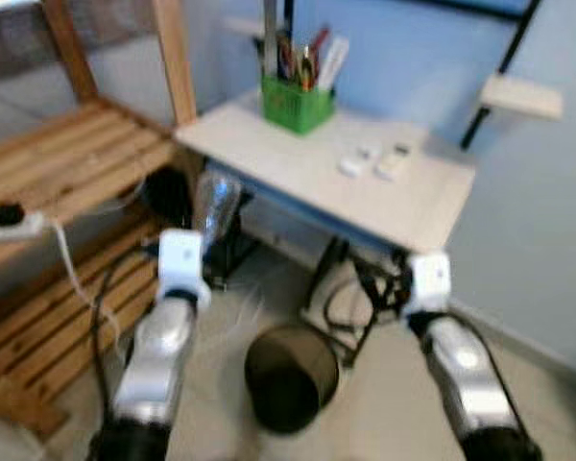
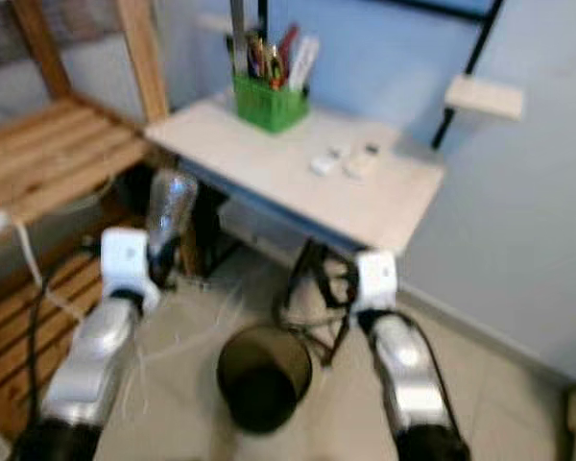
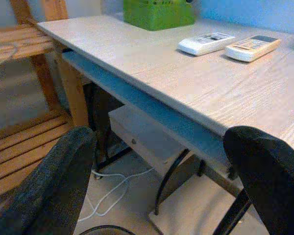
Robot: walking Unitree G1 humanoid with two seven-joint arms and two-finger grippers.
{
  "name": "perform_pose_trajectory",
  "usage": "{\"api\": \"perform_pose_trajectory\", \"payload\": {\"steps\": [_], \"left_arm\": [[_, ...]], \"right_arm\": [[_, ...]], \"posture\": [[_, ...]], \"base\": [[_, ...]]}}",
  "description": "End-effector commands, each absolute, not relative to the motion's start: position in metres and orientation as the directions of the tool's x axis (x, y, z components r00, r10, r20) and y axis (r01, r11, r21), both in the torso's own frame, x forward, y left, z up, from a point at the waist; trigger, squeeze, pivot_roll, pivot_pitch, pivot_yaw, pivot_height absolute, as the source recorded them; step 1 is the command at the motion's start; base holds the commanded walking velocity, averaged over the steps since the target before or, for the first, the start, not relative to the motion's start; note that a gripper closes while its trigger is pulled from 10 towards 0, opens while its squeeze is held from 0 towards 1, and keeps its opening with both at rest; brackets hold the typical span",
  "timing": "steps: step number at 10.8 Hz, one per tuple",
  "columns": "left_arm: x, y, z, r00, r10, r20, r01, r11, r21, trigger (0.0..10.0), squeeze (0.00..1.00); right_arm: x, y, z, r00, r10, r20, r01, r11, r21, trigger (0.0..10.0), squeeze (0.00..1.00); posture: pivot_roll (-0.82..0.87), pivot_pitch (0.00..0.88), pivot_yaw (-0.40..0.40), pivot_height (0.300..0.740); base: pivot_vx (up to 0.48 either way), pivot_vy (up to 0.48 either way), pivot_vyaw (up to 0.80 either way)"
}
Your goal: Clean up the room
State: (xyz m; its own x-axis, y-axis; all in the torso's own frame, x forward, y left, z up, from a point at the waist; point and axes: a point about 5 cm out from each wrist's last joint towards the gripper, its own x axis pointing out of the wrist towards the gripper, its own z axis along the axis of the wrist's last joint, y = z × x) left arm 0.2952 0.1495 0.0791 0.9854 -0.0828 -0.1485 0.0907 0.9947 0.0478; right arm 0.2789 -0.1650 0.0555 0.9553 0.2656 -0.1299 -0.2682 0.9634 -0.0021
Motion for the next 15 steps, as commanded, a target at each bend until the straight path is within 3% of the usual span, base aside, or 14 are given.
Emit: {"api": "perform_pose_trajectory", "payload": {"steps": [1, 5, 7, 9, 13, 15], "left_arm": [[0.297, 0.134, 0.072, 0.975, -0.15, -0.166, 0.16, 0.986, 0.046, 10.0, 0.0], [0.292, 0.108, 0.022, 0.918, -0.251, -0.308, 0.281, 0.958, 0.057, 10.0, 0.0], [0.293, 0.113, 0.01, 0.906, -0.229, -0.356, 0.285, 0.952, 0.114, 10.0, 0.0], [0.296, 0.131, 0.003, 0.891, -0.181, -0.417, 0.282, 0.94, 0.194, 10.0, 0.0], [0.296, 0.143, -0.002, 0.864, -0.162, -0.477, 0.321, 0.906, 0.274, 10.0, 0.0], [0.297, 0.144, -0.002, 0.854, -0.178, -0.489, 0.361, 0.879, 0.311, 10.0, 0.0]], "right_arm": [[0.276, -0.173, 0.053, 0.955, 0.251, -0.155, -0.256, 0.966, -0.015, 10.0, 0.08], [0.254, -0.196, 0.051, 0.945, 0.246, -0.215, -0.264, 0.963, -0.059, 10.0, 0.08], [0.246, -0.199, 0.056, 0.942, 0.253, -0.222, -0.268, 0.962, -0.041, 10.0, 0.04], [0.236, -0.19, 0.046, 0.909, 0.3, -0.288, -0.327, 0.944, -0.047, 10.0, 0.0], [0.224, -0.148, 0.002, 0.817, 0.401, -0.414, -0.434, 0.901, 0.017, 10.0, 0.0], [0.214, -0.149, -0.002, 0.807, 0.405, -0.43, -0.443, 0.897, 0.015, 10.0, 0.0]], "posture": [[-0.01, 0.032, -0.027, 0.74], [-0.09, 0.12, -0.087, 0.74], [-0.14, 0.184, -0.099, 0.74], [-0.16, 0.209, -0.09, 0.74], [-0.17, 0.272, -0.057, 0.74], [-0.19, 0.297, -0.058, 0.74]], "base": [[0.0, 0.0, 0.0], [0.0, 0.0, 0.0], [0.0, 0.0, 0.0], [0.0, 0.0, 0.0], [0.0, 0.0, 0.0], [0.0, 0.0, 0.0]]}}
